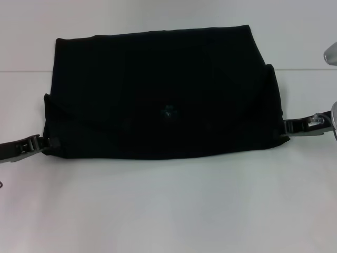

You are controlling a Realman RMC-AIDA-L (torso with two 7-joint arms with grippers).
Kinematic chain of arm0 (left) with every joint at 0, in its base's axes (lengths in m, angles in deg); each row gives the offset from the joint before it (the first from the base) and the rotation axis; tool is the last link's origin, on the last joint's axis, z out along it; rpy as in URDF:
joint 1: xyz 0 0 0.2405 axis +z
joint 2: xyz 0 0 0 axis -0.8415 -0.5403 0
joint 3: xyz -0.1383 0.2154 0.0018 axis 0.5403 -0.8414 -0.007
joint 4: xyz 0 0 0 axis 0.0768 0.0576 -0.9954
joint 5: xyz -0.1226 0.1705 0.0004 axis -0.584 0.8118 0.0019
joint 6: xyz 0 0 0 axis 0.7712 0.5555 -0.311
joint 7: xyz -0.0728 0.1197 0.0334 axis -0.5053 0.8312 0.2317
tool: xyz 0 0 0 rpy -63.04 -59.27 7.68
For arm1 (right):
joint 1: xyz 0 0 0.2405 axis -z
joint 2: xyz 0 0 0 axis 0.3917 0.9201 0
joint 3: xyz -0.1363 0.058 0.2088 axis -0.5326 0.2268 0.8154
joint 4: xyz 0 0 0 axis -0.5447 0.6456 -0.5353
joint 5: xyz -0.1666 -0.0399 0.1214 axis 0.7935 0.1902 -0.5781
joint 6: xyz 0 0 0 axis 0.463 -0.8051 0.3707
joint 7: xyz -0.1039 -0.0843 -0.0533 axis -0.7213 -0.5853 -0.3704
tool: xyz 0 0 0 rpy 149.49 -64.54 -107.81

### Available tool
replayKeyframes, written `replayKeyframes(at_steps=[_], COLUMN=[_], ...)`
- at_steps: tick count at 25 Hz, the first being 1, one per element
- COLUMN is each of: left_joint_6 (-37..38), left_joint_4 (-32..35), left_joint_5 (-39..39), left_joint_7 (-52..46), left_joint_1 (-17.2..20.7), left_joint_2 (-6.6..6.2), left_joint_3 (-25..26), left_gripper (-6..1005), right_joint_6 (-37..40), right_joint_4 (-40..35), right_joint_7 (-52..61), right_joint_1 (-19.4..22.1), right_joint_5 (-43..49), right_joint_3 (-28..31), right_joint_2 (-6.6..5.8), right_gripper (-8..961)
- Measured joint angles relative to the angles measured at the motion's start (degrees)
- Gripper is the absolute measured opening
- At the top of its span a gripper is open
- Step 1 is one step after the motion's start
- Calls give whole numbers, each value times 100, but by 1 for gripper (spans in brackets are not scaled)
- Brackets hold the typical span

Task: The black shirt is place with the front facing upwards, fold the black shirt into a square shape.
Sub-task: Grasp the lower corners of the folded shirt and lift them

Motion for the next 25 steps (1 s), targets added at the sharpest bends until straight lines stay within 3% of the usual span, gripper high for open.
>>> replayKeyframes(at_steps=[4, 11, 18, 25], left_joint_6=[380, 1245, 2516, 3736], left_joint_4=[-12, -9, 106, 204], left_joint_5=[12, 446, 1277, 1921], left_joint_7=[-52, -452, -528, -458], left_joint_1=[-23, -35, 8, -11], left_joint_2=[-69, -276, -390, -463], left_joint_3=[1, -23, 3, 10], left_gripper=[38, 38, 38, 38], right_joint_6=[490, 2093, 3412, 4090], right_joint_4=[-349, -1175, -1197, -1101], right_joint_7=[-5, -217, -889, -1533], right_joint_1=[121, 571, 1025, 1322], right_joint_5=[1, 4, 39, 414], right_joint_3=[-2, 20, 12, 31], right_joint_2=[-23, -96, -130, -58], right_gripper=[72, 73, 72, 72])
